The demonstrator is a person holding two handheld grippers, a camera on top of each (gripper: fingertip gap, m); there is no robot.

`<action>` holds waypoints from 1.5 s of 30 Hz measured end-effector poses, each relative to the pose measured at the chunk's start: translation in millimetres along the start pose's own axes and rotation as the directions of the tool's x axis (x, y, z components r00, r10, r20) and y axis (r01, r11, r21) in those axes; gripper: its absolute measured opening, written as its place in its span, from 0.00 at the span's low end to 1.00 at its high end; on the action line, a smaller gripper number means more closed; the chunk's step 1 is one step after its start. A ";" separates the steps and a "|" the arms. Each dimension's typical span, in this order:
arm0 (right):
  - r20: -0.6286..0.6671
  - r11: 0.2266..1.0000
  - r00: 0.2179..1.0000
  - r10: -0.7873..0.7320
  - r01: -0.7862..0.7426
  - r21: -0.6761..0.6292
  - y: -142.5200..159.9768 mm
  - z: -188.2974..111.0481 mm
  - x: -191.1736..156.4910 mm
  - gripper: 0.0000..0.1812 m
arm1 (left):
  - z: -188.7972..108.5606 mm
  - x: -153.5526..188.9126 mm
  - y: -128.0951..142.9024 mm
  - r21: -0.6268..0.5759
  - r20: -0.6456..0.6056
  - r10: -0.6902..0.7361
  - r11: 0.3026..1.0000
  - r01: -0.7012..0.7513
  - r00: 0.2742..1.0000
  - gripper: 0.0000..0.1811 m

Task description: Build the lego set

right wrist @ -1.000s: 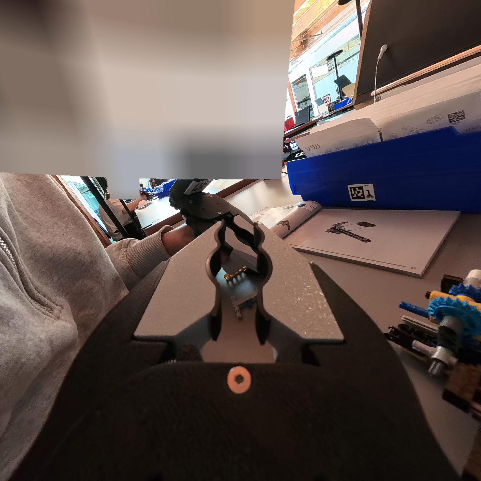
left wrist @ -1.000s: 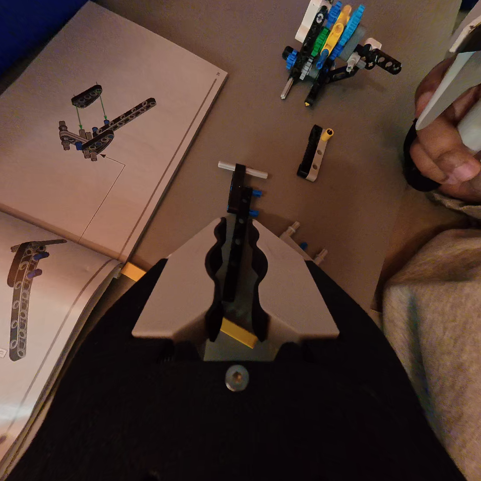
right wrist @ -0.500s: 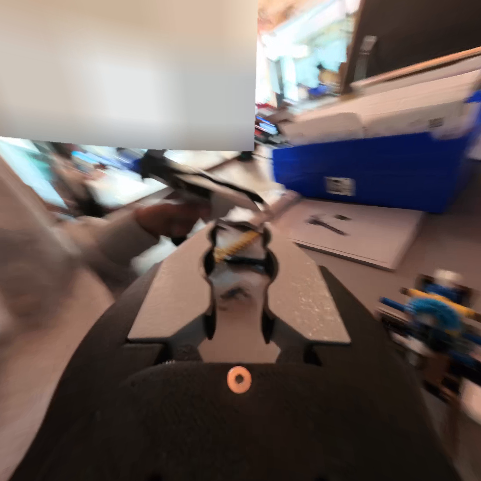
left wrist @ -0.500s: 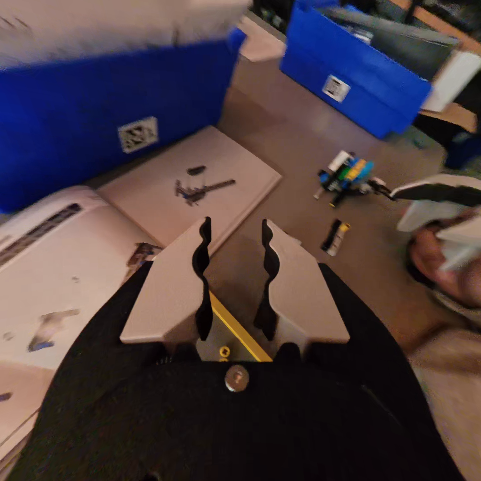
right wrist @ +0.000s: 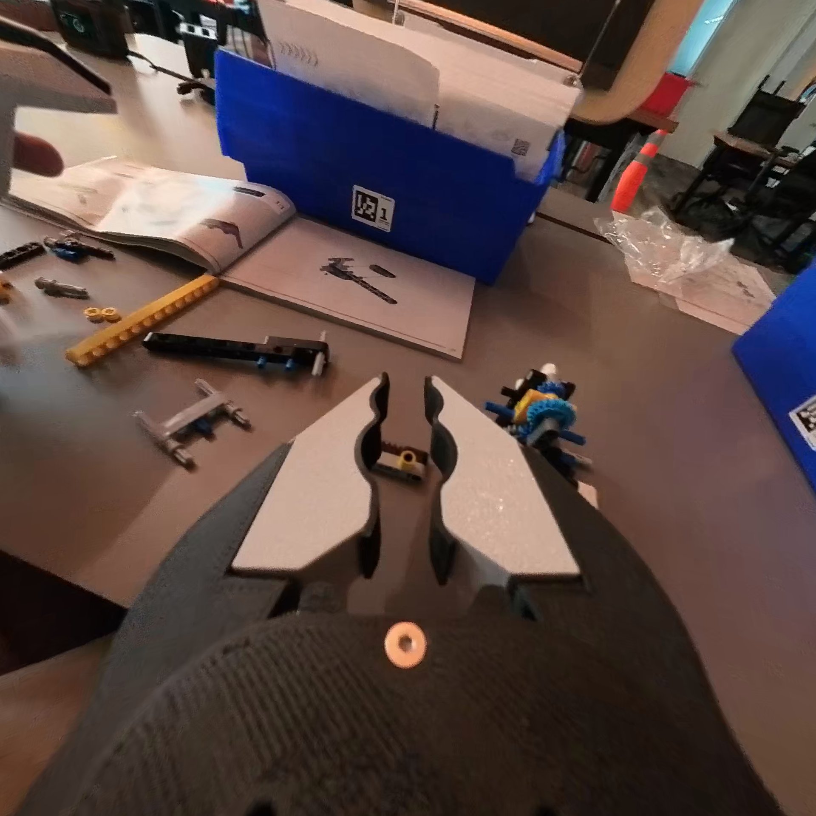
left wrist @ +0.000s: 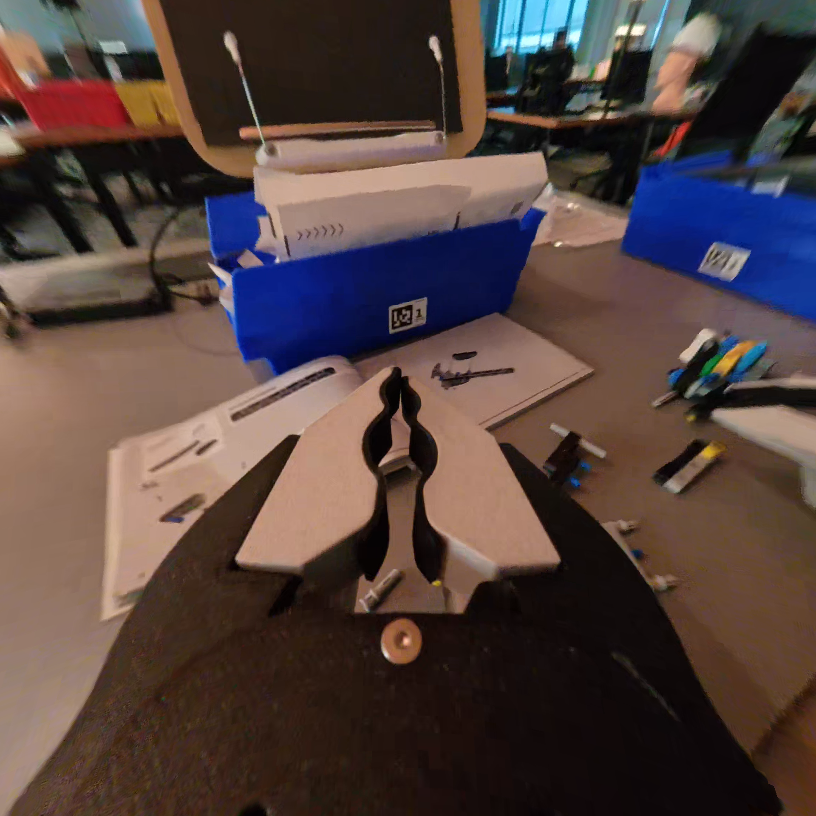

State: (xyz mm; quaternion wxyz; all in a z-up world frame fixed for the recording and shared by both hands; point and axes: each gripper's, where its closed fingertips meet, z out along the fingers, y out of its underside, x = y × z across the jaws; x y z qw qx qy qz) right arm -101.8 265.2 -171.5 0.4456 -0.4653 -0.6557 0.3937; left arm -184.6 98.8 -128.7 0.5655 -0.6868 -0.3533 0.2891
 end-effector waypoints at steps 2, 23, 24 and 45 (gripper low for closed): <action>0.028 1.000 1.000 -0.003 0.002 0.019 -5.0 2.0 -7.7 0.03 | -1.2 -4.3 -3.6 0.000 -0.062 -0.138 0.990 0.138 0.989 0.00; 0.290 0.994 0.951 0.106 -0.113 0.009 -9.5 -14.4 -7.4 0.01 | -36.1 -122.7 -2.4 0.133 0.149 -0.281 0.956 0.262 0.948 0.00; 0.333 0.989 0.933 0.137 -0.146 0.000 -10.0 -16.6 -10.4 0.03 | -40.2 -134.1 -0.3 0.154 0.167 -0.321 0.942 0.297 0.932 0.00; 0.434 0.960 0.895 0.104 -0.204 0.190 -66.2 -32.1 40.3 0.12 | -68.3 -159.4 12.3 0.183 0.108 -0.415 0.902 0.392 0.904 0.00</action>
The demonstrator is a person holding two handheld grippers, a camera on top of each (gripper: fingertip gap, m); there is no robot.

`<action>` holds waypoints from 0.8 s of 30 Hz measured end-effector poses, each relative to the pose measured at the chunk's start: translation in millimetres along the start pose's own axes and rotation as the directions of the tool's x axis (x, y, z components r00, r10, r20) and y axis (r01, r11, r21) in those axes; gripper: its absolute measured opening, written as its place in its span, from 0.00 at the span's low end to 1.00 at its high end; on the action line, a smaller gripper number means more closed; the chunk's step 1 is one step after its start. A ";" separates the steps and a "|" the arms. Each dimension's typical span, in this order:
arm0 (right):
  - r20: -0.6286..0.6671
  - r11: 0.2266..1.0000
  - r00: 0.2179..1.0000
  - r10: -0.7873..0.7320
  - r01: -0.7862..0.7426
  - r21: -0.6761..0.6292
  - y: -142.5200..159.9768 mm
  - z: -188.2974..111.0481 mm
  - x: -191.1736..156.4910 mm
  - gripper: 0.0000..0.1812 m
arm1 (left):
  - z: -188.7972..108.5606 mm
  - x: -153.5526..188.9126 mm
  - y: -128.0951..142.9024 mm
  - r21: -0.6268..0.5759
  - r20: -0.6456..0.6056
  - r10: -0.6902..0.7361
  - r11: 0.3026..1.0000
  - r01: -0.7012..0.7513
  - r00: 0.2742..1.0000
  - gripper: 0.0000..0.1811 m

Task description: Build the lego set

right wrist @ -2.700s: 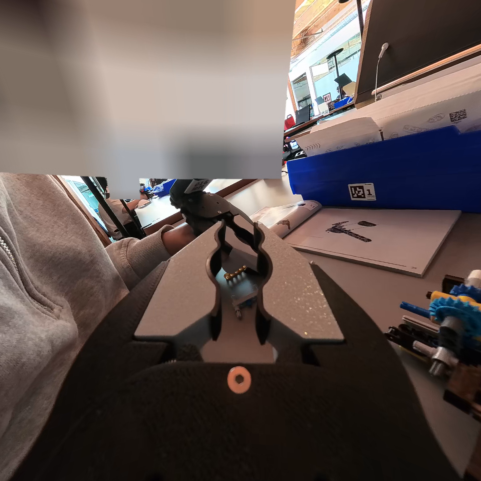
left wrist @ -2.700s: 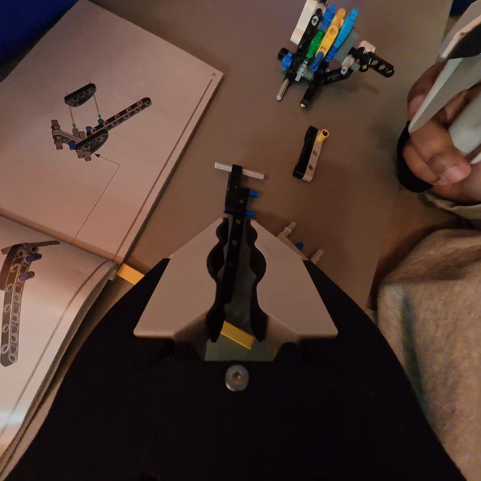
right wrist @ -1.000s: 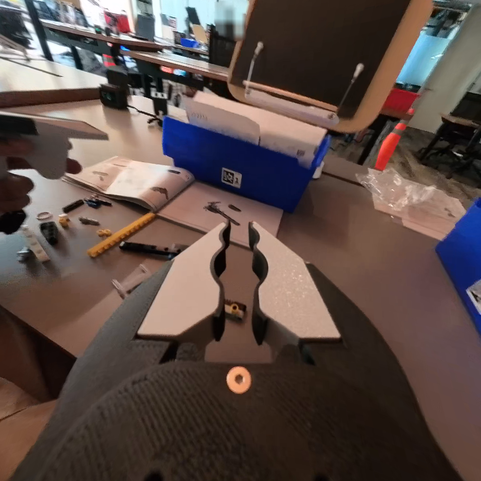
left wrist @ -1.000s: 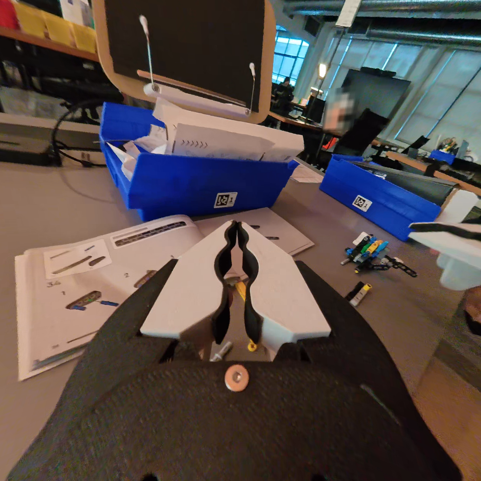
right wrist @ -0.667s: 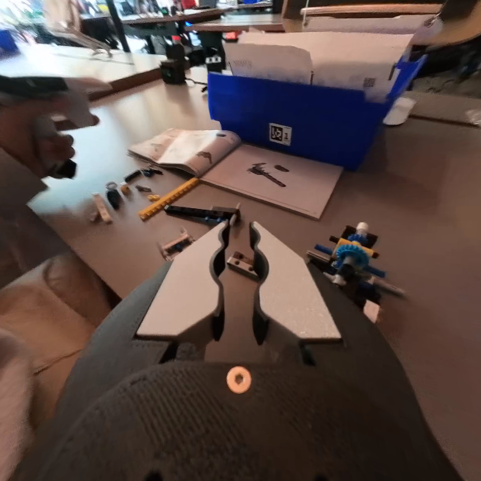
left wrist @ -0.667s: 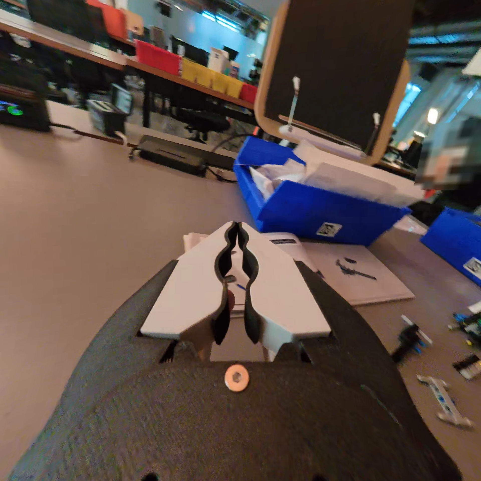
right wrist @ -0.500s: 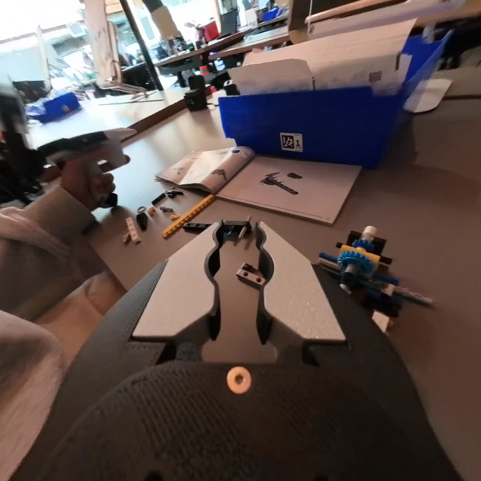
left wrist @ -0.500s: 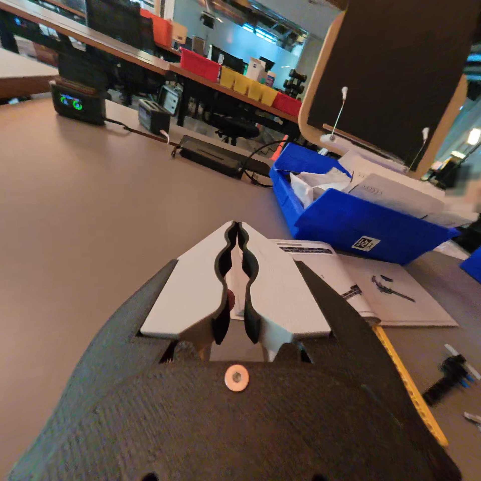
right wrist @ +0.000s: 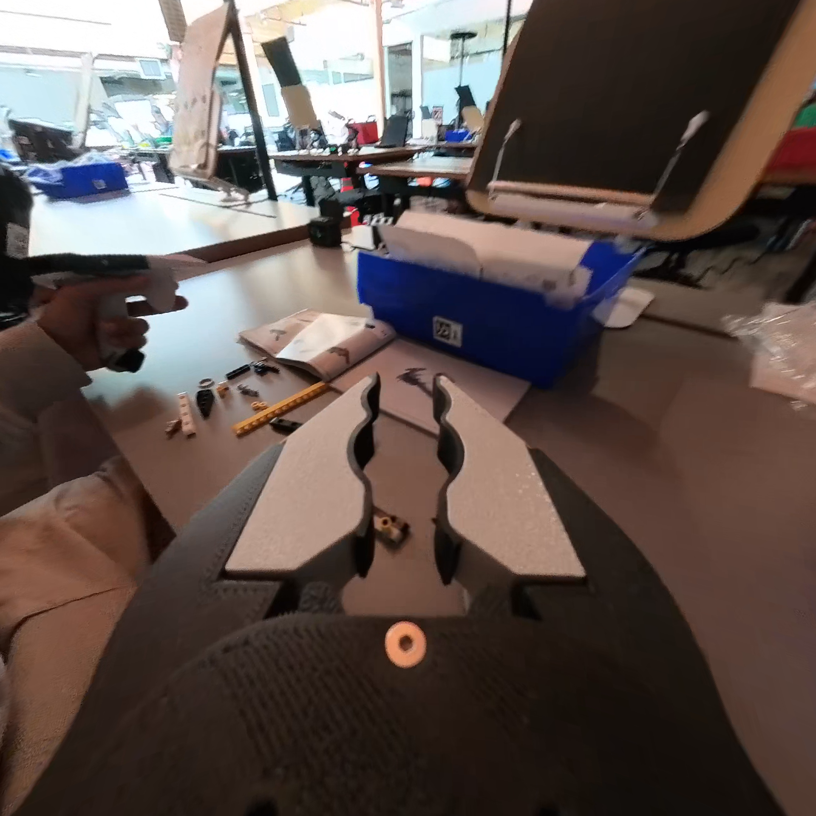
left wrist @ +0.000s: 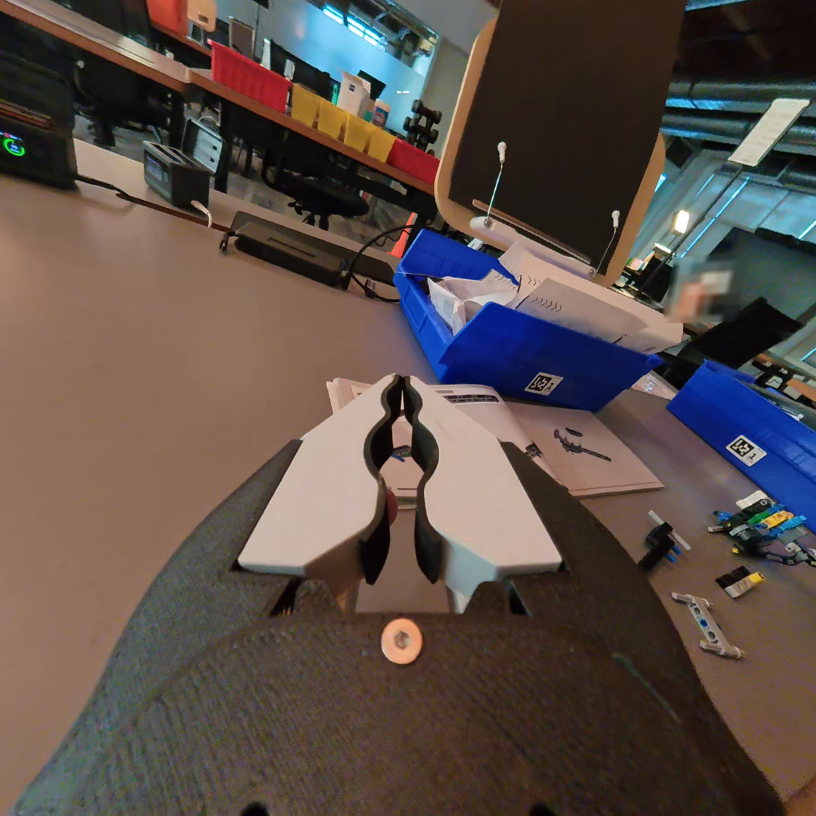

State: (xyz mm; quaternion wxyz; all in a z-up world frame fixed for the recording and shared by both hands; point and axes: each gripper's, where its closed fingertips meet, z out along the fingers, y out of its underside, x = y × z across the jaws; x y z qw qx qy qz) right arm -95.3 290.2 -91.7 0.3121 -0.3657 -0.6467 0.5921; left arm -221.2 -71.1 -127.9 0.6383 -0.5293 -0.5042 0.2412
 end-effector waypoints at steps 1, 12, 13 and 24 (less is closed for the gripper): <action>-0.031 1.000 0.999 -0.012 0.013 0.018 -6.5 -8.0 8.6 0.12 | 0.3 -0.2 -0.3 0.005 -0.002 -0.005 1.000 0.005 1.000 0.00; -0.098 0.972 0.976 0.192 -0.176 0.152 2.7 -48.1 80.8 0.10 | 1.7 -3.9 1.6 0.010 -0.001 -0.044 0.999 0.044 0.999 0.00; -0.069 0.960 0.969 0.239 -0.225 0.168 2.0 -48.1 80.2 0.11 | 1.5 -4.5 1.6 0.011 -0.001 -0.048 0.999 0.048 0.999 0.00; -0.058 0.935 0.945 0.321 -0.306 0.181 7.7 -45.6 86.2 0.12 | 2.1 -1.0 3.9 -0.004 -0.014 -0.067 0.998 0.067 0.998 0.00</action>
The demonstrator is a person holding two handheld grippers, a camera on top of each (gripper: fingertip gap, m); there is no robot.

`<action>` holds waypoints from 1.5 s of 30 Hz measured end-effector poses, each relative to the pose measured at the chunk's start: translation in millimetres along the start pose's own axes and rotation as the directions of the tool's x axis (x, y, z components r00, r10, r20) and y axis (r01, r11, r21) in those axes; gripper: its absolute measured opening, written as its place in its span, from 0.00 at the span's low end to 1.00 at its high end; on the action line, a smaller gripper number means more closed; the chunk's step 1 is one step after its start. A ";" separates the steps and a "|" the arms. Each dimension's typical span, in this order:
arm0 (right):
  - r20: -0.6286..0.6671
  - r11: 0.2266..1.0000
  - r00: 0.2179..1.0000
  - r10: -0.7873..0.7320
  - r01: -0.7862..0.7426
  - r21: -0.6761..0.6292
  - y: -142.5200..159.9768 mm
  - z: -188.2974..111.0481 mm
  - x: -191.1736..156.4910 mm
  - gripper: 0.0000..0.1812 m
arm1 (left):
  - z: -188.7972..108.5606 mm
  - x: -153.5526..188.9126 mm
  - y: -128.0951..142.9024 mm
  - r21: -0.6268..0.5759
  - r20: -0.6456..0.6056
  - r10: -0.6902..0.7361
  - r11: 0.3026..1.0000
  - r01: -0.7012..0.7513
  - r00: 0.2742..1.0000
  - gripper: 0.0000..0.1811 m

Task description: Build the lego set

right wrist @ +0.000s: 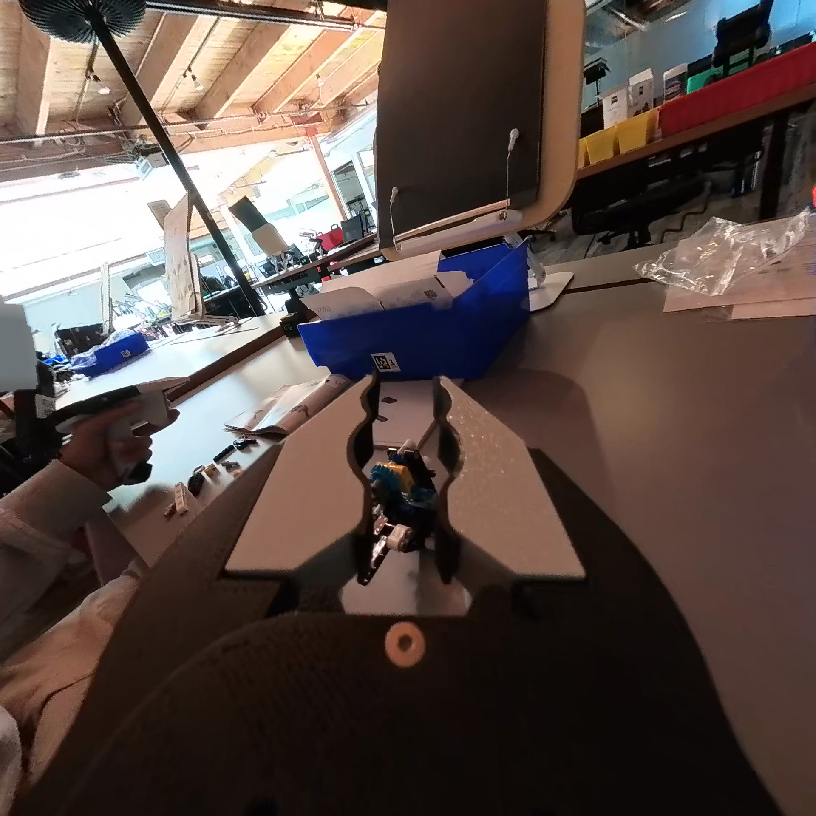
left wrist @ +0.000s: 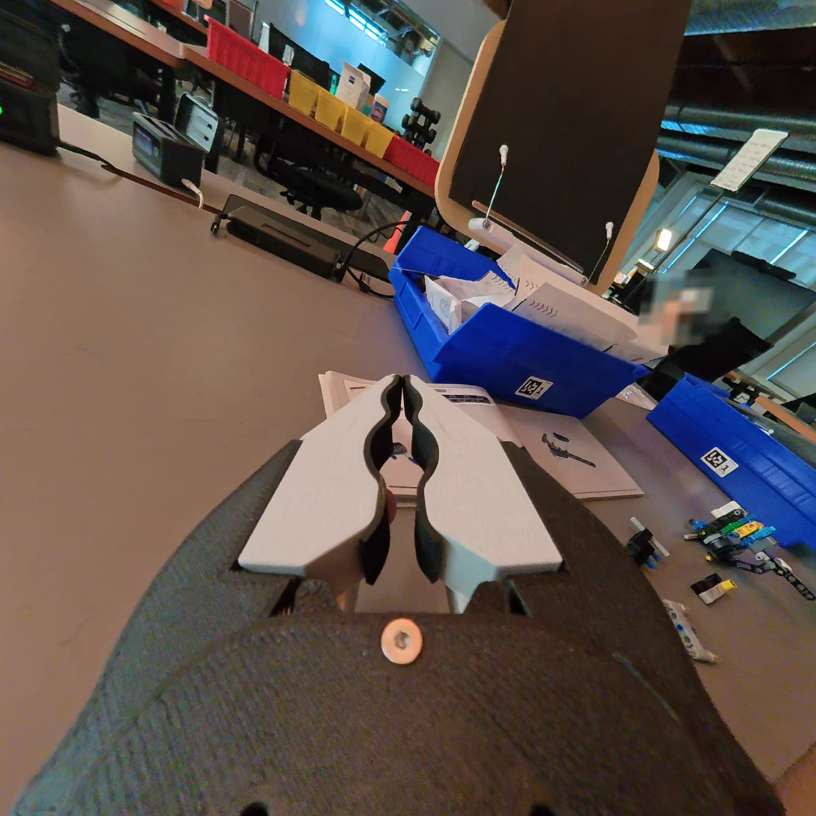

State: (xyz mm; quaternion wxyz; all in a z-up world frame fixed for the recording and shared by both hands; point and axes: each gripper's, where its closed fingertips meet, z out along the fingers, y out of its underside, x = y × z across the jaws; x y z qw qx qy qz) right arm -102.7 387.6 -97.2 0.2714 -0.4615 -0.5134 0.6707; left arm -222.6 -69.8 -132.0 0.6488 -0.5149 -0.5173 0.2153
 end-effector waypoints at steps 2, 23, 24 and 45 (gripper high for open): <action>-0.007 1.000 1.000 -0.014 0.013 -0.010 1.6 0.8 0.2 0.12 | -2.0 3.5 -0.4 0.000 -0.013 -0.018 1.000 0.018 1.000 0.00; 0.040 0.990 0.998 -0.042 0.047 -0.129 28.0 18.4 -15.6 0.13 | 5.3 22.6 24.0 -0.078 -0.083 -0.077 0.994 0.071 0.994 0.00; 0.041 0.990 0.998 -0.042 0.047 -0.131 28.5 18.7 -15.9 0.13 | 5.5 22.7 24.5 -0.079 -0.084 -0.079 0.994 0.073 0.993 0.00; 0.053 0.989 0.999 0.006 0.002 -0.149 35.0 22.7 -13.2 0.14 | 6.2 22.1 27.9 -0.084 -0.090 -0.133 0.989 0.125 0.987 0.00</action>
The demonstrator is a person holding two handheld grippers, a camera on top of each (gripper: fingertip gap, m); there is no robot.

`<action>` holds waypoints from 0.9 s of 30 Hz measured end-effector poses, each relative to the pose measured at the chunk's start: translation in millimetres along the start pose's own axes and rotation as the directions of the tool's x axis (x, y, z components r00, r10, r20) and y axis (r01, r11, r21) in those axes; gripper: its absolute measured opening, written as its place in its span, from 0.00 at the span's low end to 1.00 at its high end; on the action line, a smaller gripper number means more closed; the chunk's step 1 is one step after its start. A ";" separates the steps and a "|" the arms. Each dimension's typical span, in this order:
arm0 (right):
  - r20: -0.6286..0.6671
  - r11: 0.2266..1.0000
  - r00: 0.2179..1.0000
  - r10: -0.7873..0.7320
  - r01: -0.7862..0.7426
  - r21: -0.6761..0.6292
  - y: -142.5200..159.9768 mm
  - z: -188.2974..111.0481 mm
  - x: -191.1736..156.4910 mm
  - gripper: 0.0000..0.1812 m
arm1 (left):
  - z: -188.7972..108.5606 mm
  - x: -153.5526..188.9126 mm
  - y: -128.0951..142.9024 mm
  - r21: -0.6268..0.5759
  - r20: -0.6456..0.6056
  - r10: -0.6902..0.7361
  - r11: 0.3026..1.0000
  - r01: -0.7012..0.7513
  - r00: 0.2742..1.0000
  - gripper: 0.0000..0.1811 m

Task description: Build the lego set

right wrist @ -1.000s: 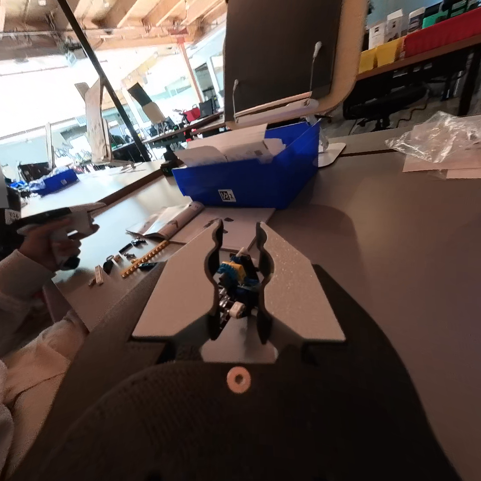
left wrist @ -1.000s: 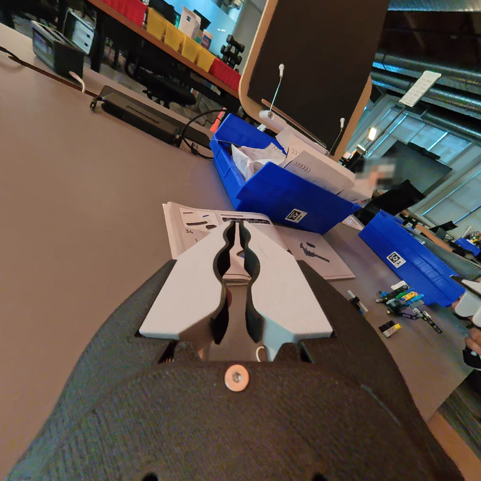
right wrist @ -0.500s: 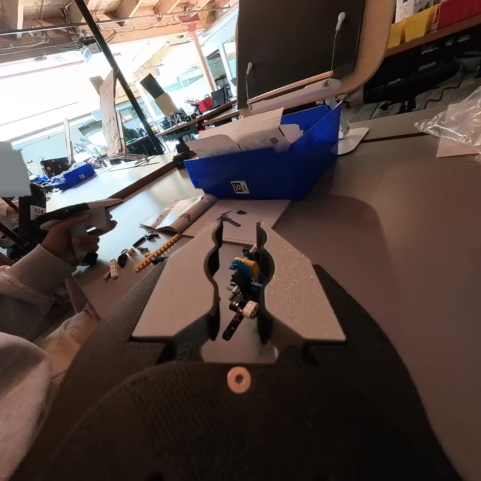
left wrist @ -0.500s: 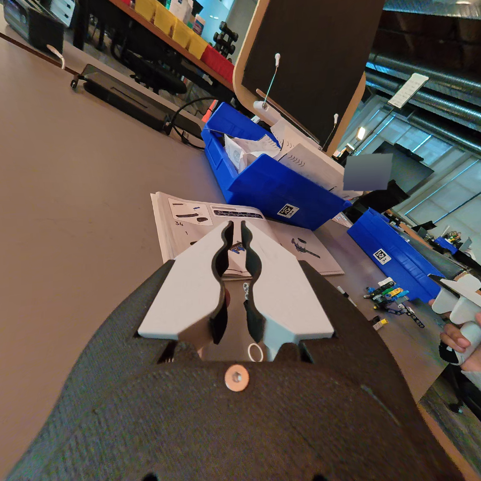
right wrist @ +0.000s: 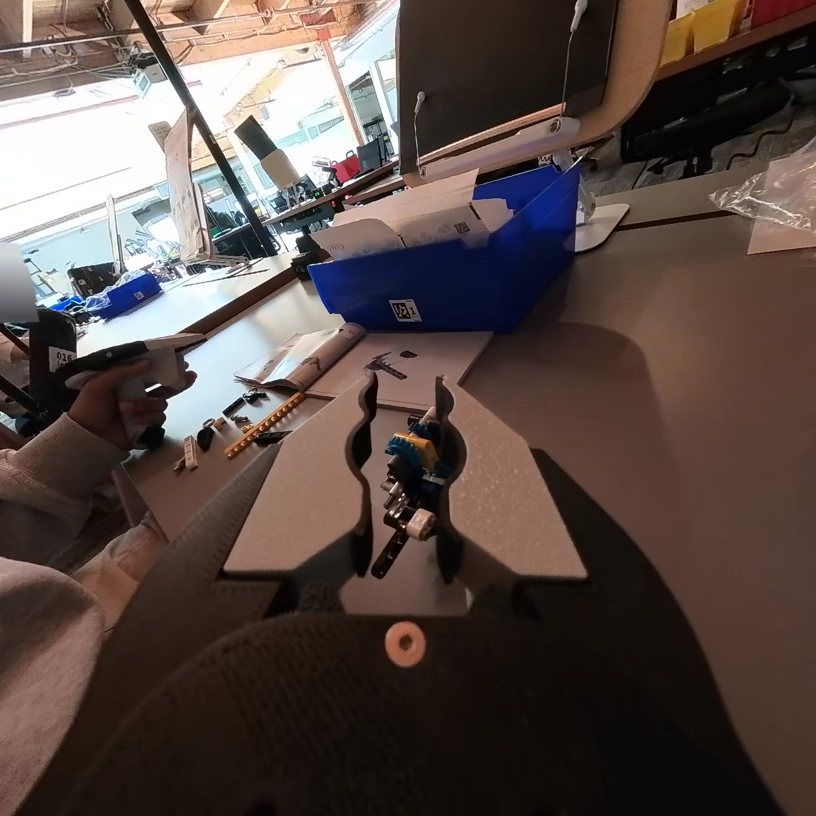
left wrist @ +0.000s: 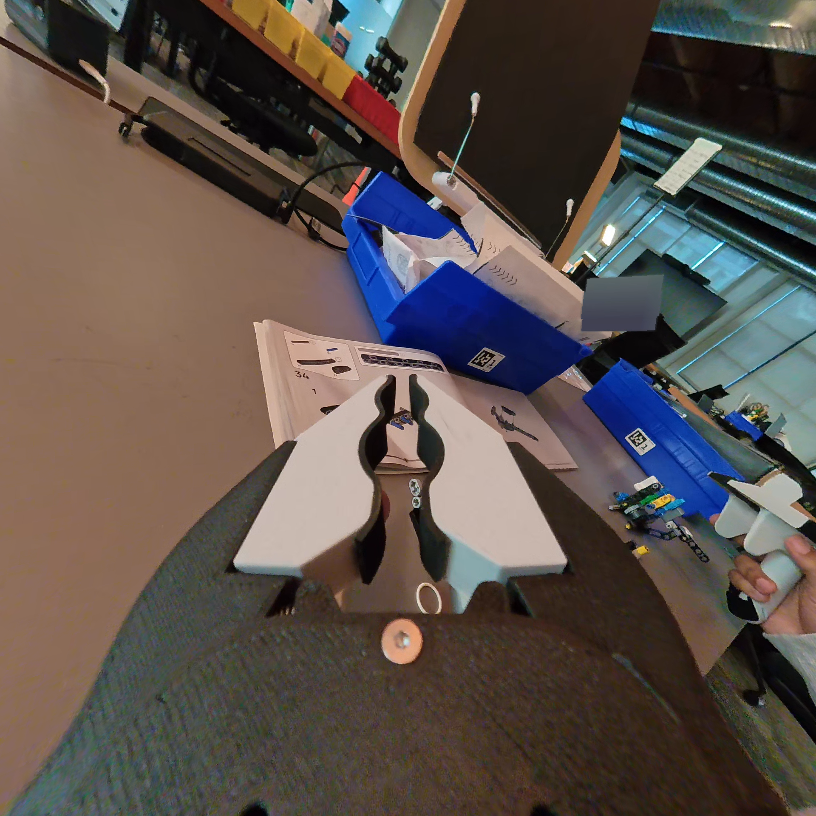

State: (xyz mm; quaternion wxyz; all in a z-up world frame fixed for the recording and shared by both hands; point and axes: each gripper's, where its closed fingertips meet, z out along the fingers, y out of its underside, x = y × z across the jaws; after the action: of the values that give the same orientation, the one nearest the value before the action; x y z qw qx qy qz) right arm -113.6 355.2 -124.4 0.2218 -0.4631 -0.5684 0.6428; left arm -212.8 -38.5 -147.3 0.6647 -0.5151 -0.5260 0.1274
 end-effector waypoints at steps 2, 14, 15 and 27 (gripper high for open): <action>0.000 1.000 1.000 0.001 -0.001 0.000 0.0 -0.3 -0.1 0.14 | 0.0 0.3 0.2 0.000 -0.002 -0.001 1.000 0.001 1.000 0.00; -0.004 0.999 0.999 -0.041 0.041 0.005 -2.3 -1.6 -4.3 0.13 | 0.2 2.1 1.0 -0.003 -0.002 0.009 1.000 -0.009 1.000 0.01; -0.005 0.998 0.998 -0.063 0.063 0.007 -3.2 -1.8 -6.1 0.13 | 0.3 2.2 1.0 -0.003 -0.002 0.010 1.000 -0.010 1.000 0.01; 0.206 0.855 0.836 -0.508 0.518 0.006 26.0 28.4 -125.7 0.14 | 1.0 4.7 2.1 -0.005 -0.002 0.023 1.000 -0.023 1.000 0.01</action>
State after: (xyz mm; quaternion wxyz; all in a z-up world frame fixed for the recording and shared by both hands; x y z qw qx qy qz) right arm -72.0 231.6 -107.8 0.3158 -0.2322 -0.7069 0.5888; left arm -210.9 -33.8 -146.4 0.6624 -0.5231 -0.5195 0.1332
